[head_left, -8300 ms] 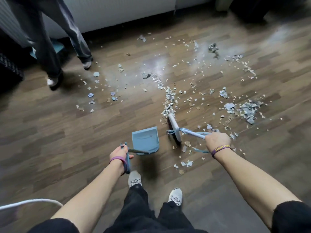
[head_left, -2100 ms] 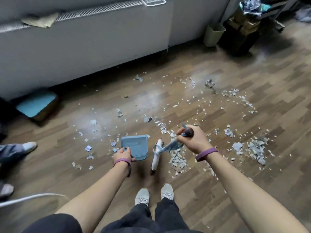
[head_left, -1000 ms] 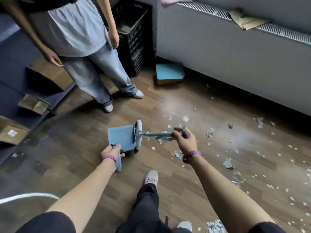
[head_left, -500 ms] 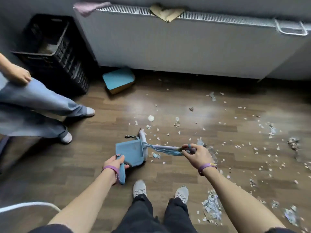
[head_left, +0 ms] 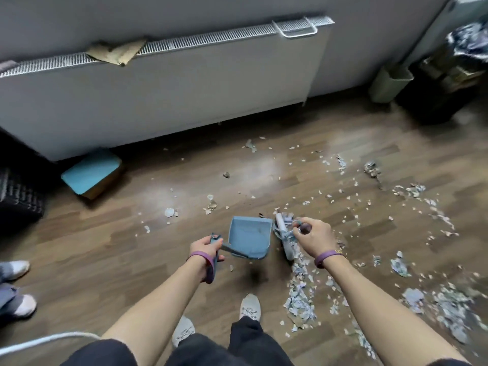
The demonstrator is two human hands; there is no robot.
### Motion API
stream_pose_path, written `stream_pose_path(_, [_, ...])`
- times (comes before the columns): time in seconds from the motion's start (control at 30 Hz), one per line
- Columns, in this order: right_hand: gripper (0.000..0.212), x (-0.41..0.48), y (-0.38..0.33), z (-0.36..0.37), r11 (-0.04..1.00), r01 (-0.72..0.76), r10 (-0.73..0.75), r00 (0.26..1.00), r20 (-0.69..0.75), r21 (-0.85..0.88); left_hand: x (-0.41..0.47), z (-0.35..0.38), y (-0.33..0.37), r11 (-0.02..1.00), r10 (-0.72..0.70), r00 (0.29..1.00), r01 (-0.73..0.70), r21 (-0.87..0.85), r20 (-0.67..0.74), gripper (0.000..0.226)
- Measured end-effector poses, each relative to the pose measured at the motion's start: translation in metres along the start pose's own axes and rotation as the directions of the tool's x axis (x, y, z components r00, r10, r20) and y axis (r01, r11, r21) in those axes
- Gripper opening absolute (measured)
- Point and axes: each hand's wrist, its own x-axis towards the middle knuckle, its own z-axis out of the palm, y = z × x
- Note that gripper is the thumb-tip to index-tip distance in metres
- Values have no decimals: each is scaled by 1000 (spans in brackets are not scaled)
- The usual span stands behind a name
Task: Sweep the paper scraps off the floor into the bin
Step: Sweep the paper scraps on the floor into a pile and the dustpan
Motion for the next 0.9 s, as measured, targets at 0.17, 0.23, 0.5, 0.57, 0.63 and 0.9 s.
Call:
stream_pose_path(0.17, [14, 11, 6, -16, 994, 96, -90, 990, -107, 47, -1, 31, 7, 998, 13, 1000, -12, 56, -18, 32])
stream_pose_path(0.23, [16, 14, 1, -22, 992, 126, -124, 989, -80, 15, 2, 29, 6, 998, 3, 999, 0, 67, -45, 31])
stream_pose_path(0.5, [27, -4, -60, 24, 966, 217, -232, 967, 102, 142, 12, -49, -8, 996, -65, 964, 47, -75, -258, 32])
stream_pose_path(0.57, [23, -20, -90, 51, 952, 250, -279, 946, 165, 173, 12, -90, -15, 988, -104, 942, 59, -145, -321, 35])
stream_pose_path(0.63, [22, -40, -119, 82, 936, 290, -330, 920, 211, 201, 7, -135, -27, 979, -127, 920, 56, -197, -371, 36])
stream_pose_path(0.9, [9, -115, -141, 192, 920, 281, -375, 836, 401, 274, -10, -261, -97, 938, -196, 868, 30, -345, -457, 31])
